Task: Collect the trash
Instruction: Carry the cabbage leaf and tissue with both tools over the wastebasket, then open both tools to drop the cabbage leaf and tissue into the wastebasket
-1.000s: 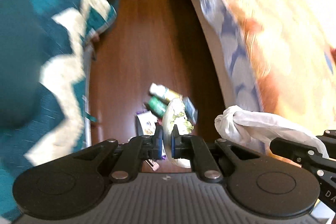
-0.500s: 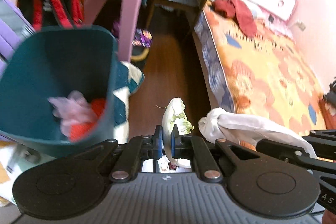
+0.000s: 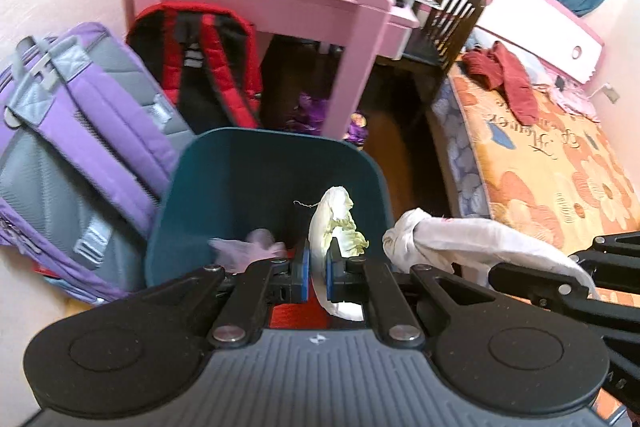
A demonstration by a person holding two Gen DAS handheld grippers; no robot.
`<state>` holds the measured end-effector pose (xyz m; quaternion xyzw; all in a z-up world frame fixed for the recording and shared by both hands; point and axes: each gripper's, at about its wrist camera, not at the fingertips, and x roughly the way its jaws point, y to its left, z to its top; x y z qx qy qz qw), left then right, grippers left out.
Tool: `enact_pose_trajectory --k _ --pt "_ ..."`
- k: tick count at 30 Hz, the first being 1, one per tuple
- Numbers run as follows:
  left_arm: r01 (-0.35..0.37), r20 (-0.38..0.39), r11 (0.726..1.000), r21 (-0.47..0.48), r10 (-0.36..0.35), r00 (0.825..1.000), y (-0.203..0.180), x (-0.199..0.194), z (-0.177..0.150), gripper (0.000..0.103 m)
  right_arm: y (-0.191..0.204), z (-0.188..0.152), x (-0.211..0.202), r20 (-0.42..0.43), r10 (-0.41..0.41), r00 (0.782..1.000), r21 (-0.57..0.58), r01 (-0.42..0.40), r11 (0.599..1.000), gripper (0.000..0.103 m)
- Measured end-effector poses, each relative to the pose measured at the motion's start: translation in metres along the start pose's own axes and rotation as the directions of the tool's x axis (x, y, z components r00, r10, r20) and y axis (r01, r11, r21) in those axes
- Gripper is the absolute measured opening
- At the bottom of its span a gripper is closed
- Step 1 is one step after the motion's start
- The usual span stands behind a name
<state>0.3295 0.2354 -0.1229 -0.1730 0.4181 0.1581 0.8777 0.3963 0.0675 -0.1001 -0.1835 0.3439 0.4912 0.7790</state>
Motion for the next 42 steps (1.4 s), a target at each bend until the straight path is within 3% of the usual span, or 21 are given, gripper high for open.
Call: enact_pose_trajectory --k 10,19,24,29,33,39,42 --pt "-0.028 -0.093 1.0 0.0 0.028 0.995 0.055 0.032 0.0 0.007 0.027 0.014 0.074 -0.178 -0.01 0.984 0.014 0.012 1.0 0.0" --pt "-0.014 -0.182 0.999 0.05 0.023 0.983 0.063 0.057 -0.011 0.007 0.03 0.008 0.101 -0.287 -0.019 0.958 0.057 0.037 0.998 0.0" --pt "-0.001 -0.218 0.996 0.089 0.02 0.976 0.058 0.065 -0.016 0.007 0.033 0.004 0.106 -0.316 -0.038 0.948 0.058 0.059 0.997 0.004" --pt "0.014 -0.25 0.995 0.095 0.01 0.968 0.057 0.072 -0.015 0.007 0.033 0.002 0.108 -0.337 -0.016 0.941 0.105 0.054 0.993 0.017" --pt "0.015 -0.273 0.996 0.09 0.011 0.962 0.057 0.075 -0.014 0.008 0.032 0.0 0.104 -0.333 -0.017 0.943 0.128 0.063 0.99 0.018" --pt "0.024 -0.305 0.997 0.073 -0.001 0.952 0.06 0.076 -0.013 0.017 0.028 0.002 0.085 -0.288 -0.021 0.957 0.174 0.074 0.982 0.031" --pt "0.028 -0.296 0.997 0.076 -0.004 0.955 0.058 0.073 -0.012 0.036 0.025 0.004 0.074 -0.266 -0.027 0.964 0.189 0.08 0.979 0.033"
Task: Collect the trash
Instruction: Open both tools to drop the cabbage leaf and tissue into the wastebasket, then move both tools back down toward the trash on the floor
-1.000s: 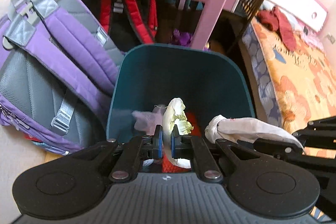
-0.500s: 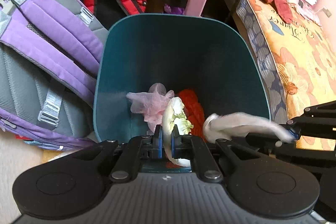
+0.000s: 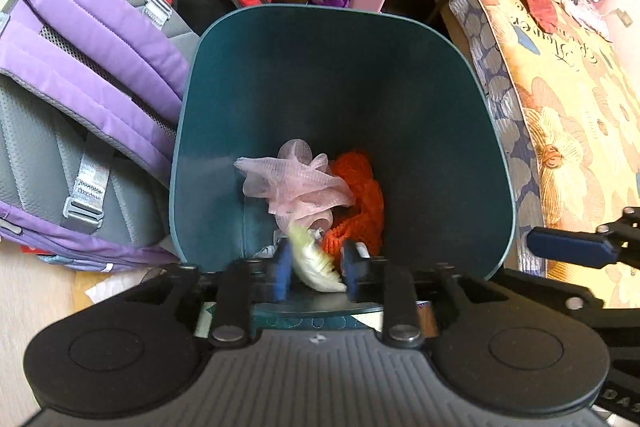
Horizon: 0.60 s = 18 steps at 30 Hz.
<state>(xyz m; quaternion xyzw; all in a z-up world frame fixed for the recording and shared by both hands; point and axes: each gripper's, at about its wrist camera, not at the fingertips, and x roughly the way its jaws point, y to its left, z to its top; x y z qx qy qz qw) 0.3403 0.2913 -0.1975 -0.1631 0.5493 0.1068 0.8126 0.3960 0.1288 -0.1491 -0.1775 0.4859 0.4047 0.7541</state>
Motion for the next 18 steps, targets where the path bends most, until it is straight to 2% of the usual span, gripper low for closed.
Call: enact_pose_trajectory --k 2,3,8,15,18 --pt "-0.001 0.023 1.0 0.005 0.001 1.0 -0.002 -0.005 -0.001 0.055 -0.004 -0.002 -0.01 0.017 0.0 1.0 0.014 0.0 1.0 0.034" --pt "-0.005 0.041 1.0 0.012 0.005 0.999 -0.004 -0.01 -0.002 0.057 -0.006 -0.003 -0.016 0.028 0.004 1.0 0.023 -0.005 1.0 0.035" --pt "-0.017 0.096 0.999 0.044 0.013 0.995 -0.012 -0.033 -0.006 0.058 -0.018 -0.013 -0.052 0.095 0.016 0.995 0.062 -0.022 0.998 0.04" --pt "0.017 0.175 0.997 0.073 -0.03 0.984 -0.034 -0.071 -0.009 0.059 -0.037 -0.031 -0.093 0.16 0.003 0.987 0.11 -0.02 0.994 0.046" --pt "0.02 0.218 0.994 0.106 -0.043 0.975 -0.054 -0.087 -0.013 0.067 -0.045 -0.039 -0.104 0.175 -0.005 0.985 0.119 -0.017 0.993 0.048"
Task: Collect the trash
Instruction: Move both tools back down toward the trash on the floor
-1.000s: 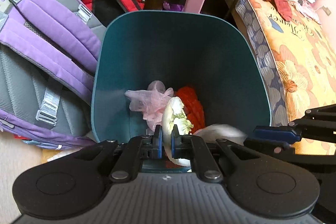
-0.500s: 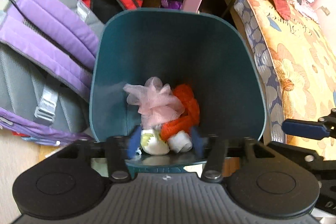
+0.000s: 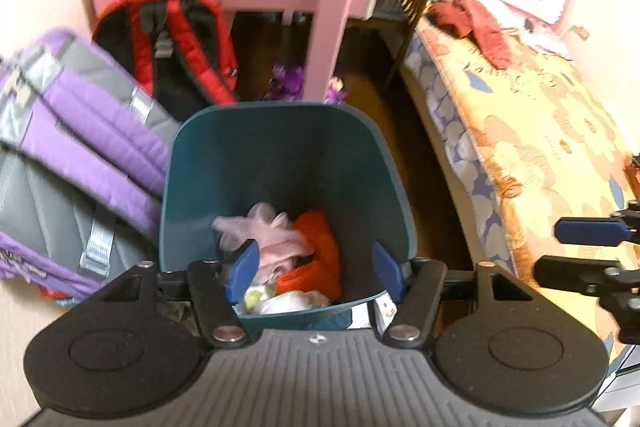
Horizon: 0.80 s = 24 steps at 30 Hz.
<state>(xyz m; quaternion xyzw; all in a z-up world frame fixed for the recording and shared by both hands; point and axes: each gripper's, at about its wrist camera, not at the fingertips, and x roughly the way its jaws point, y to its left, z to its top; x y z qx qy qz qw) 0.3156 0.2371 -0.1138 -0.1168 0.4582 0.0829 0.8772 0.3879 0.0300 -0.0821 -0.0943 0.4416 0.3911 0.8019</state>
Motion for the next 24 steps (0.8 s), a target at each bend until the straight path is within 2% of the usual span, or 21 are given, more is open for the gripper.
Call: enact_pose_trajectory --k 1,3,6,8,10,13,19,24 --pt "0.004 0.019 1.0 0.009 -0.004 1.0 -0.008 -0.005 0.001 0.071 -0.004 -0.001 -0.004 0.005 0.001 1.0 0.004 -0.001 1.0 0.049" --pt "0.017 0.045 1.0 0.019 -0.018 0.999 -0.023 -0.012 0.002 0.072 -0.013 -0.005 -0.01 0.014 0.003 1.0 0.013 -0.003 1.0 0.05" --pt "0.044 0.059 0.999 0.026 -0.045 0.997 -0.044 -0.015 0.003 0.073 -0.03 -0.013 -0.019 0.026 0.002 1.0 0.022 -0.003 1.0 0.053" --pt "0.047 0.065 0.999 0.025 -0.049 0.997 -0.059 -0.014 0.003 0.079 -0.045 -0.019 -0.025 0.032 0.003 0.999 0.024 -0.003 1.0 0.058" --pt "0.052 0.073 0.999 0.015 -0.053 0.996 -0.074 -0.011 0.002 0.081 -0.06 -0.024 -0.027 0.034 0.004 0.999 0.027 -0.005 1.0 0.061" --pt "0.054 0.073 0.999 -0.01 -0.053 0.996 -0.097 -0.003 0.001 0.081 -0.088 -0.033 -0.03 0.034 0.013 0.999 0.032 -0.014 0.999 0.065" --pt "0.01 0.086 0.999 -0.052 -0.006 0.996 -0.149 0.023 -0.008 0.081 -0.147 -0.056 -0.028 0.015 0.03 0.999 0.007 -0.03 1.0 0.082" --pt "0.021 0.075 0.991 -0.132 -0.011 0.997 -0.181 0.053 -0.02 0.081 -0.188 -0.078 -0.018 -0.021 0.041 0.999 -0.001 -0.041 0.999 0.085"
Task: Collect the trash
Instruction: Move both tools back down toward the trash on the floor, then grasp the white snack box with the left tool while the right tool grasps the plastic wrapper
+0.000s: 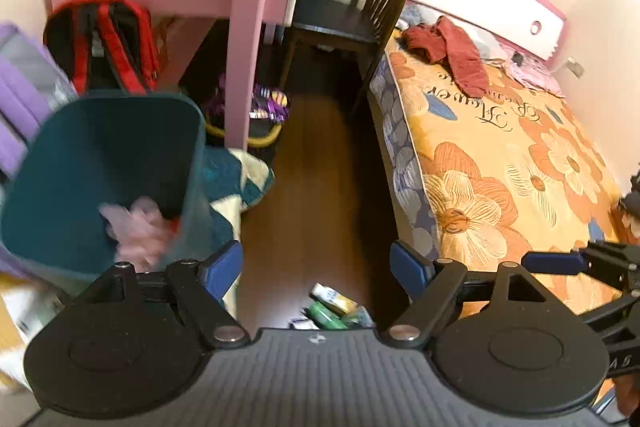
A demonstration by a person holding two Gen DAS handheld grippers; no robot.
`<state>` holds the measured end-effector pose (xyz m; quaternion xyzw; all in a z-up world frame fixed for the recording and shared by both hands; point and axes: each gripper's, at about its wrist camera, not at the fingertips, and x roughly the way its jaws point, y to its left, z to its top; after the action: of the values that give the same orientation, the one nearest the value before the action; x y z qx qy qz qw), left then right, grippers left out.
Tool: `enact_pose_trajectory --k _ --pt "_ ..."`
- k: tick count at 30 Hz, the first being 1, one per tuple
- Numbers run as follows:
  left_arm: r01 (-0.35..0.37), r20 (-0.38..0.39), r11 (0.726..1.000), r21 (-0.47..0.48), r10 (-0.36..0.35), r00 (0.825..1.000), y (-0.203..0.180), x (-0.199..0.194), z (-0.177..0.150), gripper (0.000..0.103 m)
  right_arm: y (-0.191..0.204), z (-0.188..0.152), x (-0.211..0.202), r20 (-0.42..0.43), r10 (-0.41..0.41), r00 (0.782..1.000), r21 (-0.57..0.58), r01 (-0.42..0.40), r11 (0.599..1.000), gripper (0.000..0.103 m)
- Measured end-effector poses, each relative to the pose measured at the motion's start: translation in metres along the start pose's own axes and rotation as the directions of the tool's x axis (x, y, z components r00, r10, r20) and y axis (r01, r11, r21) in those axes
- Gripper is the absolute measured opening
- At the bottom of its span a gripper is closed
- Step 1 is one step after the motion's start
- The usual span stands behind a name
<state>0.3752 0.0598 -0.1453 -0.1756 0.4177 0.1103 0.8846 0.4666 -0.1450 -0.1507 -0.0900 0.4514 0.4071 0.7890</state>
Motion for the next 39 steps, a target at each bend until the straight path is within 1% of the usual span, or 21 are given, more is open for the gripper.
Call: enact_pose_trajectory --k 4,8,11,13,16,17,19,22,25,26,29,31,33,36,39 --pt "-0.013 -0.047 0.999 -0.049 0.011 0.999 -0.015 0.035 -0.018 0.081 -0.03 -0.021 0.018 -0.03 0.012 0.999 0.026 -0.011 1.0 0.086" --pt "-0.03 -0.098 0.999 -0.045 0.025 0.995 -0.022 0.075 -0.041 0.081 -0.058 -0.046 0.049 -0.056 0.012 0.998 0.07 -0.008 0.998 0.091" --pt "-0.04 -0.139 0.999 -0.019 0.037 0.99 -0.026 0.111 -0.062 0.081 -0.078 -0.068 0.081 -0.08 0.003 0.997 0.114 0.006 0.994 0.094" --pt "-0.036 -0.166 0.999 0.003 0.036 0.985 -0.028 0.135 -0.077 0.081 -0.092 -0.083 0.107 -0.098 -0.007 0.995 0.147 0.021 0.989 0.095" --pt "-0.011 -0.202 1.0 0.014 0.013 0.979 -0.025 0.174 -0.101 0.081 -0.112 -0.104 0.148 -0.123 -0.03 0.992 0.185 0.053 0.981 0.095" --pt "-0.013 -0.219 1.0 0.02 0.017 0.976 -0.023 0.189 -0.11 0.081 -0.119 -0.112 0.162 -0.132 -0.042 0.99 0.192 0.067 0.979 0.095" --pt "0.01 -0.255 1.0 0.016 -0.006 0.967 -0.02 0.219 -0.129 0.081 -0.132 -0.125 0.188 -0.145 -0.061 0.988 0.2 0.09 0.976 0.095" --pt "0.015 -0.279 1.0 0.023 -0.008 0.96 -0.018 0.261 -0.157 0.081 -0.151 -0.146 0.235 -0.174 -0.097 0.98 0.211 0.134 0.968 0.095" --pt "0.02 -0.298 1.0 0.001 -0.019 0.954 -0.012 0.304 -0.185 0.081 -0.171 -0.165 0.285 -0.21 -0.132 0.969 0.21 0.176 0.962 0.095" --pt "0.019 -0.3 1.0 -0.003 -0.019 0.954 -0.01 0.319 -0.195 0.083 -0.177 -0.171 0.3 -0.217 -0.138 0.966 0.211 0.185 0.96 0.094" --pt "0.004 -0.307 1.0 0.0 -0.004 0.952 -0.006 0.363 -0.224 0.091 -0.193 -0.188 0.343 -0.242 -0.155 0.958 0.22 0.21 0.953 0.094" --pt "-0.007 -0.317 1.0 -0.017 0.002 0.948 0.0 0.392 -0.241 0.093 -0.203 -0.199 0.374 -0.26 -0.16 0.952 0.215 0.218 0.952 0.093" --pt "-0.034 -0.327 0.999 -0.022 0.025 0.945 0.004 0.424 -0.258 0.093 -0.209 -0.21 0.403 -0.273 -0.173 0.946 0.195 0.231 0.953 0.093" --pt "-0.062 -0.353 0.998 -0.014 0.053 0.934 0.011 0.471 -0.283 0.093 -0.22 -0.227 0.442 -0.297 -0.191 0.935 0.166 0.248 0.955 0.093" --pt "-0.079 -0.387 0.997 0.003 0.074 0.919 0.015 0.516 -0.309 0.093 -0.233 -0.242 0.474 -0.32 -0.221 0.921 0.164 0.284 0.945 0.091"
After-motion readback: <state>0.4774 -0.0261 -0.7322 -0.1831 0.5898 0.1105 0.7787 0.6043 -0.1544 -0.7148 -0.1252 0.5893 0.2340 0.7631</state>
